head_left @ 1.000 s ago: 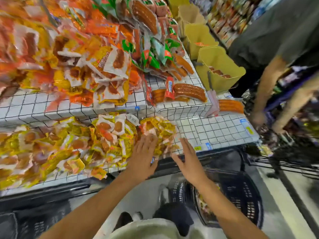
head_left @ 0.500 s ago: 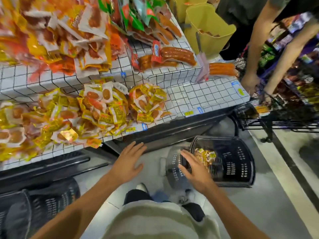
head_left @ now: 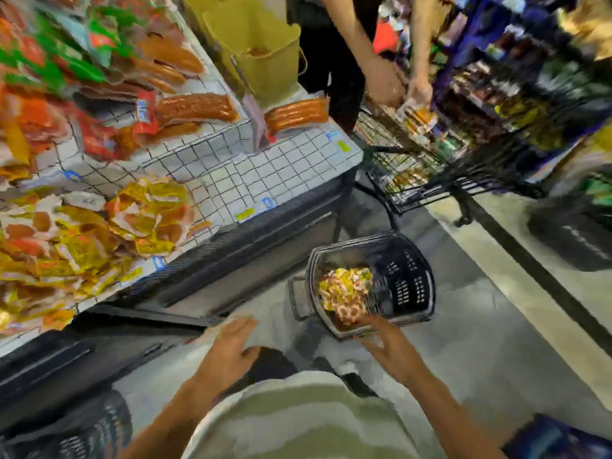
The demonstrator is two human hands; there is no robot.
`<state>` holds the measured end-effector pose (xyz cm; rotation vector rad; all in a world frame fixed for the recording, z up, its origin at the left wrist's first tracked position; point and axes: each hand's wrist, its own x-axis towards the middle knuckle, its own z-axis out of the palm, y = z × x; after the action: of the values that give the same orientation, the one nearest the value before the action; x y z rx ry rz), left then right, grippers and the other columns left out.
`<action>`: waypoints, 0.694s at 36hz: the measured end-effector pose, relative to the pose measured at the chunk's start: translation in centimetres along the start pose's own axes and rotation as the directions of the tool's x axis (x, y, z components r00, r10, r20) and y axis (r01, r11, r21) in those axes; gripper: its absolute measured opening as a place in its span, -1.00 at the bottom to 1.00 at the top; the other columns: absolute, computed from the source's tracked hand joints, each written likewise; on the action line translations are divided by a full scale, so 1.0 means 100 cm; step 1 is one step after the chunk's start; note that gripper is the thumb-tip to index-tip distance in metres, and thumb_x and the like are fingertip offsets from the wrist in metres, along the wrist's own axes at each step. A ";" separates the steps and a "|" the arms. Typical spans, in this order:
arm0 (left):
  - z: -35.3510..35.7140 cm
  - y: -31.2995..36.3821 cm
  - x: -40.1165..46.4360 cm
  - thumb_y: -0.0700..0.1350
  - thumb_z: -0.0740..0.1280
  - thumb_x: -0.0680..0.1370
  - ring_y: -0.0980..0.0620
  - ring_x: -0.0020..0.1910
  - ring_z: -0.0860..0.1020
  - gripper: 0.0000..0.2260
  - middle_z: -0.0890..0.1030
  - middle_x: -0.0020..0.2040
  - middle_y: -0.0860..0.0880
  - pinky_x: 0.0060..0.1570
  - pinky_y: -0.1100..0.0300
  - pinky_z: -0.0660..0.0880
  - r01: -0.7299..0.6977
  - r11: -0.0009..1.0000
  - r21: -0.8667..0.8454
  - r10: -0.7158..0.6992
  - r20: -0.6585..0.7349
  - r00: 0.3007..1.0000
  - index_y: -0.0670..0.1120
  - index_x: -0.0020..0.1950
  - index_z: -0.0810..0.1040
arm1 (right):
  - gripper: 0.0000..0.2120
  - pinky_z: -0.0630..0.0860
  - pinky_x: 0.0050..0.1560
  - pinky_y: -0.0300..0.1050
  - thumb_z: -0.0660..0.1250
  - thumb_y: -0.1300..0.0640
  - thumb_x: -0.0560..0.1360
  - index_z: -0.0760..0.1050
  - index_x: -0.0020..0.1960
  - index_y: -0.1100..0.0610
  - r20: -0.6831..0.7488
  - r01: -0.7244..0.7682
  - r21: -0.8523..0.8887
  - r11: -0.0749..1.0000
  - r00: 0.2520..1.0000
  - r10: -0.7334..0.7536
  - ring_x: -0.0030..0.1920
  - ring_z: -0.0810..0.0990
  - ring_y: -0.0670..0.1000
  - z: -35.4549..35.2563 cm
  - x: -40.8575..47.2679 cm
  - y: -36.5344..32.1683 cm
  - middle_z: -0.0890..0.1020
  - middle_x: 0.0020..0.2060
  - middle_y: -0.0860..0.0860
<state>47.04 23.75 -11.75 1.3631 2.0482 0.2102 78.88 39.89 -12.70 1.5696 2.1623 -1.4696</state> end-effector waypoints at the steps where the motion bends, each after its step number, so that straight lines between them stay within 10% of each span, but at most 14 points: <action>1: 0.005 0.010 0.006 -0.15 0.43 0.56 -0.13 0.48 0.39 -0.52 0.44 0.47 -0.14 0.49 0.09 0.22 -0.006 1.000 0.007 0.006 0.012 1.000 -0.17 0.46 0.45 | -0.61 0.39 0.29 -0.38 0.40 0.19 0.59 0.46 0.40 0.08 -0.006 -0.007 -0.010 1.000 1.000 0.007 0.29 0.53 -0.07 -0.009 -0.003 0.010 0.57 0.22 -0.21; 6: 0.028 0.047 0.040 -0.10 0.38 0.59 -0.04 0.51 0.32 -0.51 0.39 0.51 -0.05 0.51 0.21 0.15 -0.042 0.999 0.002 0.041 0.088 0.995 -0.07 0.51 0.38 | -0.54 0.25 0.36 -0.30 0.40 0.11 0.60 0.45 0.45 0.20 -0.029 -0.144 -0.021 0.989 0.989 0.143 0.40 0.48 0.08 -0.039 -0.011 0.049 0.52 0.40 0.09; 20: 0.088 0.054 0.142 -0.18 0.44 0.51 -0.19 0.41 0.45 -0.49 0.48 0.42 -0.18 0.43 0.11 0.28 -0.032 0.998 -0.053 0.047 0.323 0.945 -0.19 0.45 0.45 | -0.50 0.23 0.44 -0.21 0.24 -0.06 0.66 0.28 0.55 0.02 -0.004 -0.367 -0.009 0.930 0.930 0.367 0.48 0.36 0.00 -0.034 0.030 0.055 0.36 0.52 -0.04; 25: 0.117 0.051 0.203 -0.11 0.41 0.52 0.03 0.25 0.57 -0.57 0.58 0.30 0.00 0.11 0.55 0.27 -0.029 0.999 -0.030 0.039 0.437 0.899 -0.05 0.39 0.50 | -0.49 0.20 0.44 -0.26 0.24 -0.10 0.65 0.27 0.56 -0.02 0.026 -0.367 -0.007 0.930 0.930 0.368 0.48 0.35 -0.03 -0.003 0.094 0.086 0.38 0.51 -0.08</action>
<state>53.09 41.14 -27.10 1.2944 1.6404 -0.0577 81.29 46.61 -23.25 1.8179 1.7270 -1.3544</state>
